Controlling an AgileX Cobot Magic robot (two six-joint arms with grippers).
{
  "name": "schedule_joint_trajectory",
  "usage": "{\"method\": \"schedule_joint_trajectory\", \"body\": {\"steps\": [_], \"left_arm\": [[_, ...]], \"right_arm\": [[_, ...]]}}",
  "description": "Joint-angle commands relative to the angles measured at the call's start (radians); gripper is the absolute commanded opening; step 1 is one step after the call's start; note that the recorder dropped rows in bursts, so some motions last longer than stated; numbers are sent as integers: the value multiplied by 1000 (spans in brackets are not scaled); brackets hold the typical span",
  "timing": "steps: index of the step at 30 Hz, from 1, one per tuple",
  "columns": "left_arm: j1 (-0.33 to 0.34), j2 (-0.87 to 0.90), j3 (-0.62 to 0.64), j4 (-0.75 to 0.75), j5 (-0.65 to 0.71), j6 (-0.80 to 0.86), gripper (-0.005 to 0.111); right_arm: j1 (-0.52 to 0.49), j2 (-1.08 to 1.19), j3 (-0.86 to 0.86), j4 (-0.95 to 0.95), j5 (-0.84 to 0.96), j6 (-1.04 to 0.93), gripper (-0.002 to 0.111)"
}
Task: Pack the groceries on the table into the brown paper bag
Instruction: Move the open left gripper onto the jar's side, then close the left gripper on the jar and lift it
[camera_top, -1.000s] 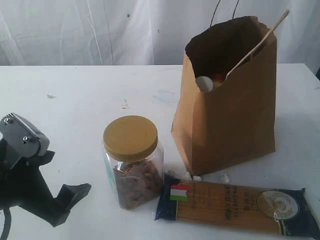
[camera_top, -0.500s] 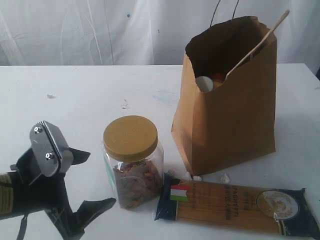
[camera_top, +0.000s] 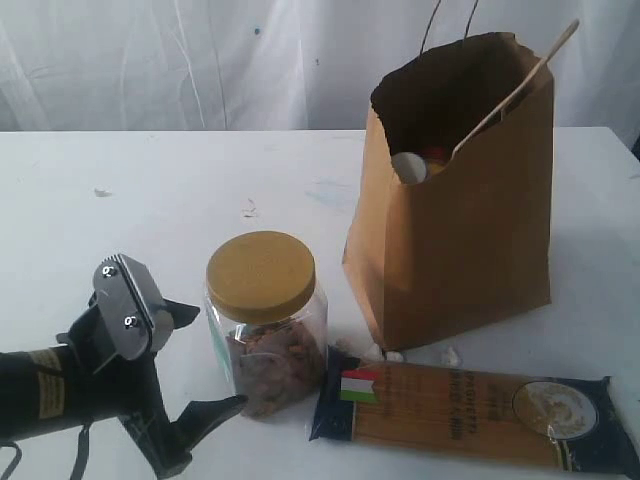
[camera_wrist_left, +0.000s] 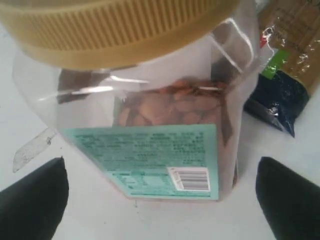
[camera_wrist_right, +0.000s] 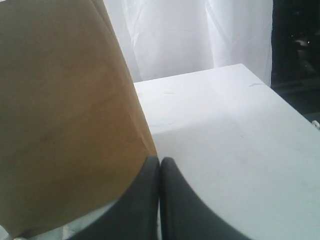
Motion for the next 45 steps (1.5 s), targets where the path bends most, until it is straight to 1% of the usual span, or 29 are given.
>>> {"method": "schedule_joint_trajectory", "body": {"steps": [1,6,13,16,22,25,27,28,30,32,34,35,40,42,45], "left_arm": [[-4,54,-43,-12,-12,12,105],[-4,96,-87,-3,-17,12,105],[-4,144,-134,112,-14,10,105],[-4,156,-144,135,-7,13,105],[-4,163,-146,124,21,42,105],[-4,163,-146,69,49,39,102],[-4,163,-146,11,67,39,93],[-4,163,-146,-23,79,39,85],[-4,163,-146,-63,108,36,64],[-4,163,-146,-60,152,36,36],[-4,163,-146,-60,190,36,4],[-4,163,-146,-57,209,38,1],[-4,163,-146,-71,274,-30,1],[-4,161,-146,-97,285,-89,1],[-4,159,-146,-104,288,-238,1]], "right_arm": [[-5,-6,5,-5,-2,2,0],[-5,-6,5,-5,-2,2,0],[-5,-6,5,-5,-2,2,0],[-5,-6,5,-5,-2,2,0],[-5,-6,5,-5,-2,2,0],[-5,-6,5,-5,-2,2,0],[-5,-6,5,-5,-2,2,0],[-5,-6,5,-5,-2,2,0],[-5,-6,5,-5,-2,2,0],[-5,-6,5,-5,-2,2,0],[-5,-6,5,-5,-2,2,0],[-5,-6,5,-5,-2,2,0],[-5,-6,5,-5,-2,2,0],[-5,-6,5,-5,-2,2,0],[-5,-6,5,-5,-2,2,0]]}}
